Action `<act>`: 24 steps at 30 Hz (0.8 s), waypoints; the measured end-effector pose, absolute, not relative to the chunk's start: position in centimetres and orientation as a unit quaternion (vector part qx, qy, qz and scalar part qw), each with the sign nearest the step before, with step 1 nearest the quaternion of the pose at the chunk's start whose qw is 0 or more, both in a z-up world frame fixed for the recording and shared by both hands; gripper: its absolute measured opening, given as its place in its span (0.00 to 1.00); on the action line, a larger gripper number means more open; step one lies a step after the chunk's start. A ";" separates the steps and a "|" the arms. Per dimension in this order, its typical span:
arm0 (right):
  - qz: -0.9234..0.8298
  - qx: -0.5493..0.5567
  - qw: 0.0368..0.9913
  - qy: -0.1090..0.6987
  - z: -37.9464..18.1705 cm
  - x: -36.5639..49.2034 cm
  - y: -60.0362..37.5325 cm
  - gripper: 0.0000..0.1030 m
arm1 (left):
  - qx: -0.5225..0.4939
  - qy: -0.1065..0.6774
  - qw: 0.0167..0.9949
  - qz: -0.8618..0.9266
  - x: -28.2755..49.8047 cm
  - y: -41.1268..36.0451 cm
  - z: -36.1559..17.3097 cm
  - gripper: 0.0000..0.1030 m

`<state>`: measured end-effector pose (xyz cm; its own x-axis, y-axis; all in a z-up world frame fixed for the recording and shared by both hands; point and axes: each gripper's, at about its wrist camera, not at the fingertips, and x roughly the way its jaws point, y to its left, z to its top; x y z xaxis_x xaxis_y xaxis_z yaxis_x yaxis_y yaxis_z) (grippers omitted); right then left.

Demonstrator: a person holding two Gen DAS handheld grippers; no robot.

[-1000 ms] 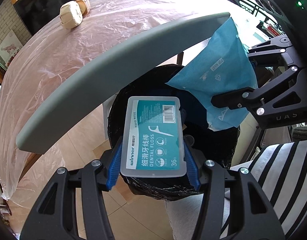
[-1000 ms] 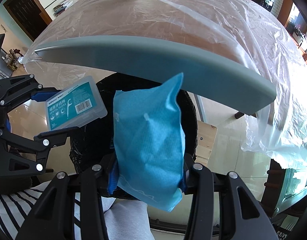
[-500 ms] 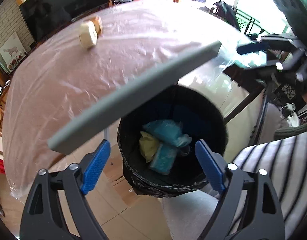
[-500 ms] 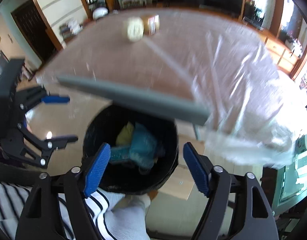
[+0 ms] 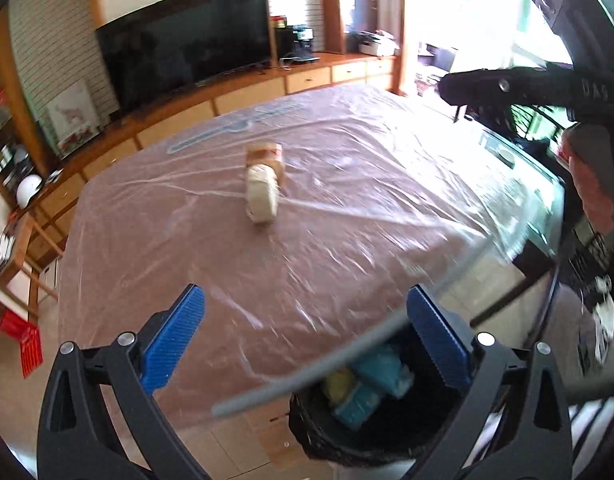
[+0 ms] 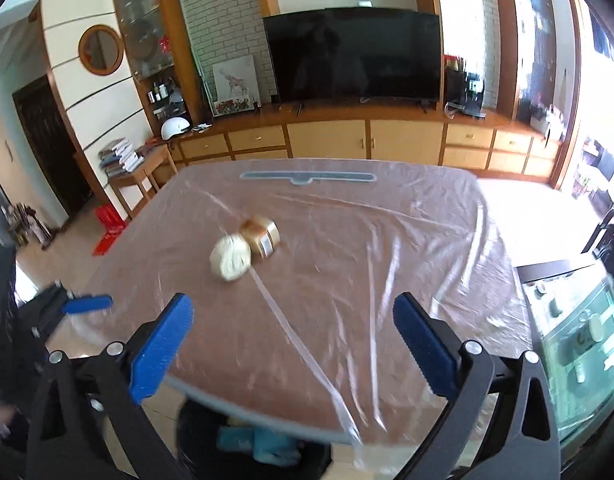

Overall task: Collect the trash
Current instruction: 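Move both tools back over the bed toward the white cloth and amber jar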

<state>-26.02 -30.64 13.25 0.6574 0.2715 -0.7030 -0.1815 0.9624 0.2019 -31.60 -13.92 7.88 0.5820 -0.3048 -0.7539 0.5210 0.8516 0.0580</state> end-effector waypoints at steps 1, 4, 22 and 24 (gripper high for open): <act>0.124 0.068 0.905 0.402 13.3 -25.0 -30.6 0.95 | 0.136 0.393 0.881 -0.226 -30.8 -14.0 7.7 0.98; 0.131 0.108 0.886 0.433 12.9 -21.7 -29.5 0.95 | 0.132 0.386 0.892 -0.197 -29.7 -13.8 7.1 0.98; 0.063 0.180 0.798 0.571 6.4 -10.0 -23.1 0.70 | 0.178 0.380 0.884 -0.205 -22.9 -14.9 4.2 0.87; 0.057 0.189 0.789 0.581 5.9 -9.4 -23.0 0.70 | 0.179 0.382 0.881 -0.215 -22.3 -15.1 3.9 0.84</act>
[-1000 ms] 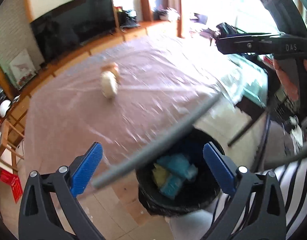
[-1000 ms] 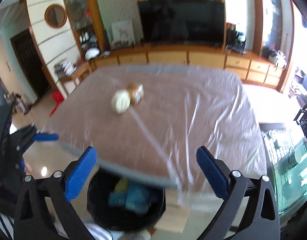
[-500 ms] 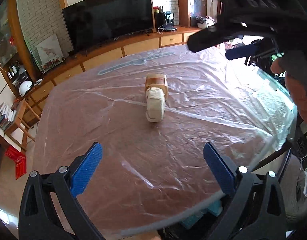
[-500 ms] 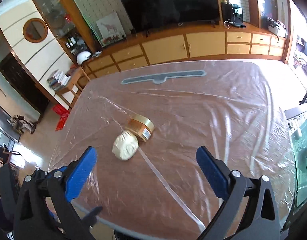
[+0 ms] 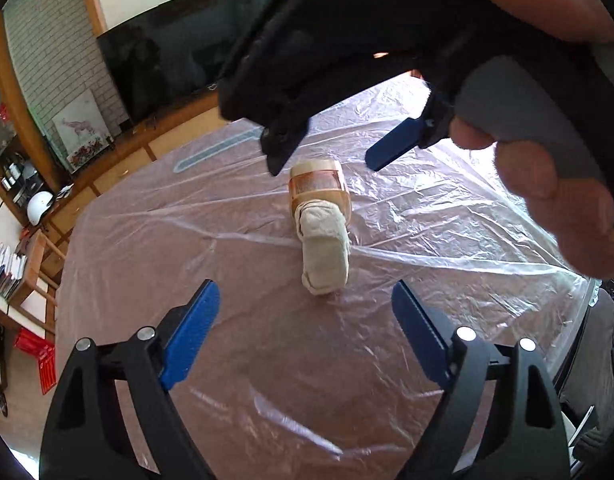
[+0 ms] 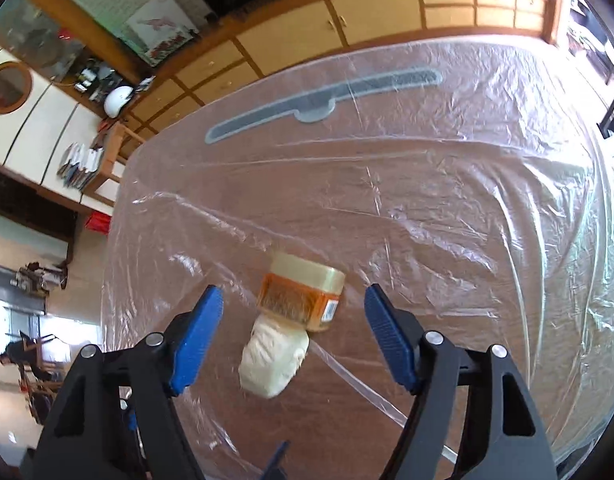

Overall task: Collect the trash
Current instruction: 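Move both tools back over the bed toward the white cloth and amber jar, then grasp the white cloth with the left tool while the right tool grasps the amber jar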

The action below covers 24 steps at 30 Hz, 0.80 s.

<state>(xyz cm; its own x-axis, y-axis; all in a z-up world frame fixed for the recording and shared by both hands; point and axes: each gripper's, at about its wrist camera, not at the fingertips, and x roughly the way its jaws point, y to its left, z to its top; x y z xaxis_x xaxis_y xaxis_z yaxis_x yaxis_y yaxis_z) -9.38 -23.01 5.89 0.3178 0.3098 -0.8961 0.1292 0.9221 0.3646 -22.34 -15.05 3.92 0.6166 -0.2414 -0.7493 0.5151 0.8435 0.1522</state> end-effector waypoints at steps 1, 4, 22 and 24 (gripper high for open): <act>0.056 0.194 0.785 0.586 5.6 -9.1 -23.0 0.70 | 0.181 0.383 0.880 -0.217 -22.2 -15.2 3.9 0.82; 0.055 0.204 0.773 0.597 4.9 -8.5 -22.9 0.70 | 0.183 0.385 0.876 -0.228 -21.8 -15.2 3.5 0.81; 0.068 0.244 0.739 0.625 2.0 -6.7 -22.7 0.66 | 0.171 0.421 0.854 -0.254 -18.1 -15.6 3.2 0.68; 0.068 0.247 0.738 0.625 2.0 -6.6 -22.8 0.64 | 0.172 0.422 0.854 -0.253 -17.8 -15.6 3.2 0.68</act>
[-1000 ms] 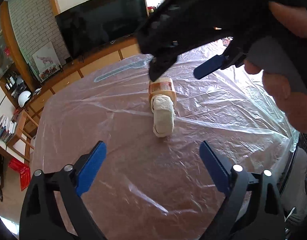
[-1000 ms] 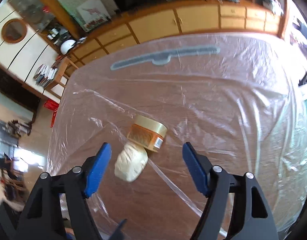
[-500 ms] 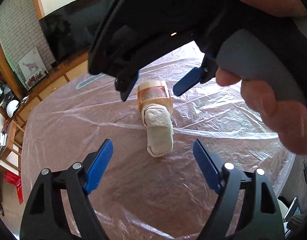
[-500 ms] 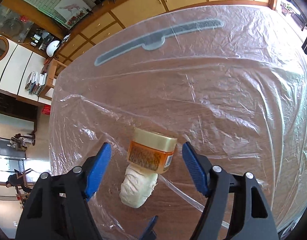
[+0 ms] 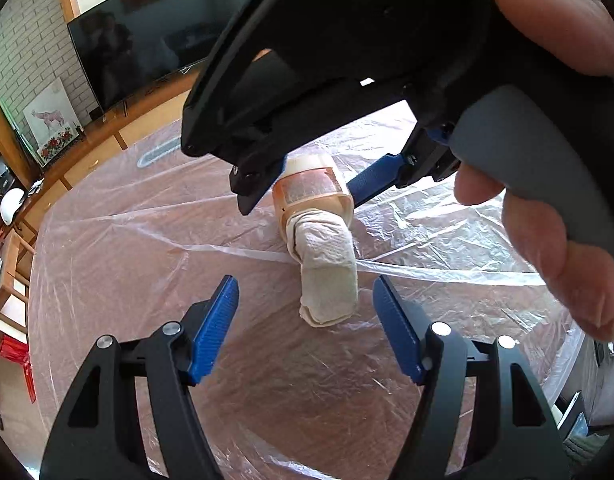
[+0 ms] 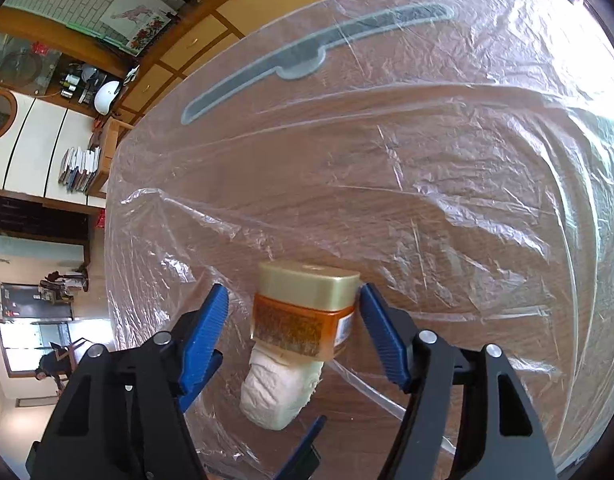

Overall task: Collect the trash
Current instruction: 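Grasp the white cloth with the left tool while the right tool grasps the amber jar, then carry the white cloth and amber jar in both tools over the black bin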

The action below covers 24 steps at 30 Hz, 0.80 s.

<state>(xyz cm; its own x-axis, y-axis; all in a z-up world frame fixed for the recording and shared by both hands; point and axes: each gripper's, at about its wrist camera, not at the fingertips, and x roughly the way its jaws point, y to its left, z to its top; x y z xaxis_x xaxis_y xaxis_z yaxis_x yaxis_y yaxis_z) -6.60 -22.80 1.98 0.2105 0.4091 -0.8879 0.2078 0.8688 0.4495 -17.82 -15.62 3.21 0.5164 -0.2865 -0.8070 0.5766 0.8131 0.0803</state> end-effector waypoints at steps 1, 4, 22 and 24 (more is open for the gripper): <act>0.066 0.244 0.740 0.623 2.0 -6.6 -22.8 0.63 | 0.172 0.423 0.853 -0.252 -17.7 -15.7 3.2 0.68; 0.061 0.237 0.743 0.623 2.1 -6.4 -23.0 0.53 | 0.175 0.430 0.849 -0.251 -17.2 -15.6 3.0 0.62; 0.084 0.273 0.751 0.596 2.3 -7.3 -25.8 0.48 | 0.123 0.460 0.836 -0.274 -15.4 -14.0 2.8 0.23; 0.088 0.286 0.746 0.595 2.3 -7.5 -26.3 0.48 | 0.113 0.460 0.838 -0.272 -15.3 -13.3 3.2 0.23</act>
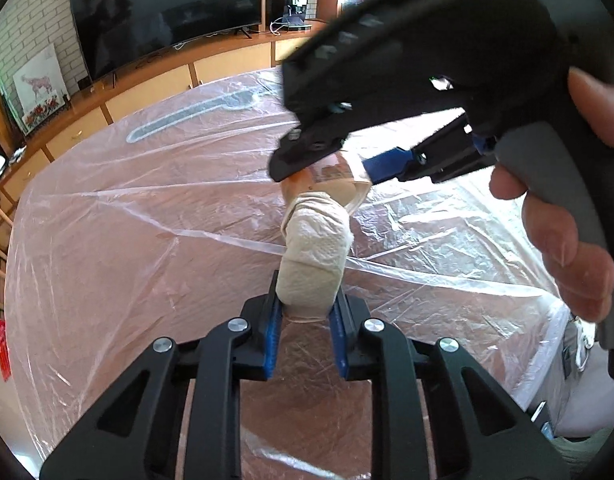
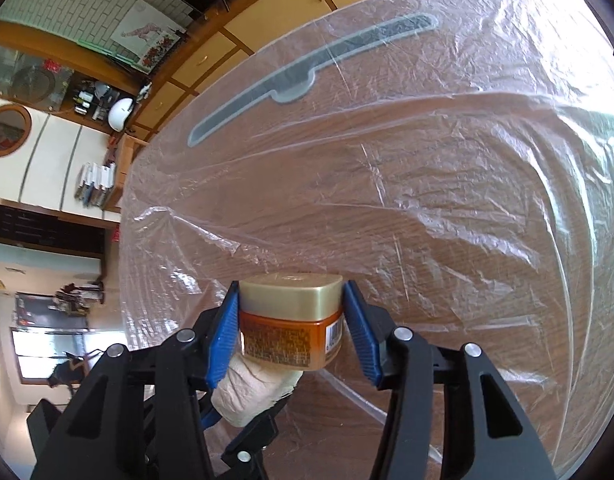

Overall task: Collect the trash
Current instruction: 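Carry the white cloth and amber jar in both tools over the black bin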

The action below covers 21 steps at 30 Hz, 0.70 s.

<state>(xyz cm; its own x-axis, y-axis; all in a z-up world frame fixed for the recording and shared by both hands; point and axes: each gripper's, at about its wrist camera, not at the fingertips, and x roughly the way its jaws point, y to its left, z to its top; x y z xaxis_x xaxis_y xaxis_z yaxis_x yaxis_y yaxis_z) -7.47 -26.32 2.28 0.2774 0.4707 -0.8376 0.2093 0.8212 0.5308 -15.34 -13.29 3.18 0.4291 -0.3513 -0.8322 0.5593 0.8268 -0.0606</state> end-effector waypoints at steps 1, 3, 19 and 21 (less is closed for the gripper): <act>0.088 0.289 0.746 0.594 2.3 -7.6 -26.6 0.48 | 0.110 0.459 0.840 -0.269 -15.3 -12.9 3.4 0.23; 0.089 0.297 0.744 0.592 2.2 -7.9 -27.0 0.48 | 0.101 0.460 0.842 -0.265 -14.8 -12.0 3.5 0.23; 0.129 0.333 0.739 0.571 4.0 -12.3 -29.3 0.48 | 0.073 0.449 0.862 -0.224 -16.6 -9.0 4.2 0.23; 0.141 0.339 0.740 0.564 4.3 -13.2 -29.4 0.48 | 0.067 0.449 0.862 -0.224 -17.0 -9.0 4.3 0.23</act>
